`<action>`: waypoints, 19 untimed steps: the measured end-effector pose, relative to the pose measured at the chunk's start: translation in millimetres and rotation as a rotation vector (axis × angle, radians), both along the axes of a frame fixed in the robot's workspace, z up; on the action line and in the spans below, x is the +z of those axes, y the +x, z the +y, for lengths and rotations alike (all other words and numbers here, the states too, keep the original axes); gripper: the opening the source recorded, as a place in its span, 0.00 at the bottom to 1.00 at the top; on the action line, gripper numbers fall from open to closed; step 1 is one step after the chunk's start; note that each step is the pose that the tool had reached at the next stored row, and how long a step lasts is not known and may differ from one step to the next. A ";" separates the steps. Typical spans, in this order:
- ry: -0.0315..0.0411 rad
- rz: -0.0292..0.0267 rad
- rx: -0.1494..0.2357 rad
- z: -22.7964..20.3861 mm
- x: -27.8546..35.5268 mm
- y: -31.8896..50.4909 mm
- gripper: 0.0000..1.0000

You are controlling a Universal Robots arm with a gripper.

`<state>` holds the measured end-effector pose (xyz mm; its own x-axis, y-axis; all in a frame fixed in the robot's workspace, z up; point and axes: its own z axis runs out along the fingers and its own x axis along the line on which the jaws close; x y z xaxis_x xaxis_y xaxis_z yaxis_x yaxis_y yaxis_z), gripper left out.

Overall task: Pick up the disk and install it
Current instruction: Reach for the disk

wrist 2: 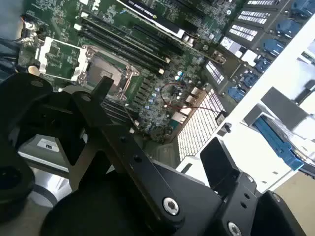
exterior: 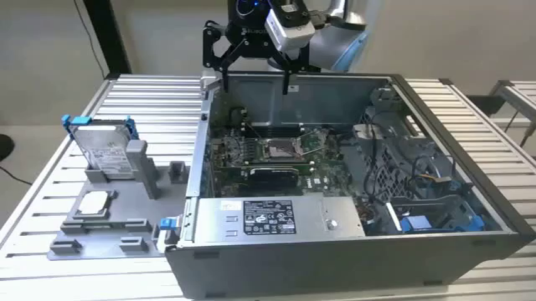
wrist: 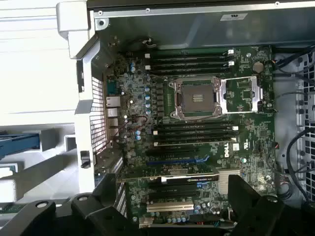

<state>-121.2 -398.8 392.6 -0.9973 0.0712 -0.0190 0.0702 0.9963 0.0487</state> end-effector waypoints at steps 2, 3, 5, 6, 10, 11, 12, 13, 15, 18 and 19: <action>0.0000 0.0000 0.000 0.0 0.0 0.0 1.00; 0.0000 0.0000 0.000 0.0 0.0 0.0 1.00; 0.0000 0.0000 0.000 0.0 0.0 0.0 1.00; 0.0000 0.0000 0.000 0.0 0.0 0.0 1.00; 0.0000 0.0000 0.000 0.0 0.0 0.0 1.00; 0.0000 0.0000 0.000 0.0 0.0 0.0 1.00; 0.0000 0.0000 0.000 0.0 0.0 0.0 1.00; 0.0000 0.0000 0.000 0.0 0.0 0.0 1.00; 0.0001 0.0000 0.000 0.0 0.0 0.0 0.00; 0.0000 0.0000 0.000 0.0 0.0 0.0 0.00; 0.0000 0.0000 0.000 0.0 0.0 0.0 0.00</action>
<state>-121.2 -398.8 392.6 -0.9973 0.0712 -0.0190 0.0702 0.9963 0.0487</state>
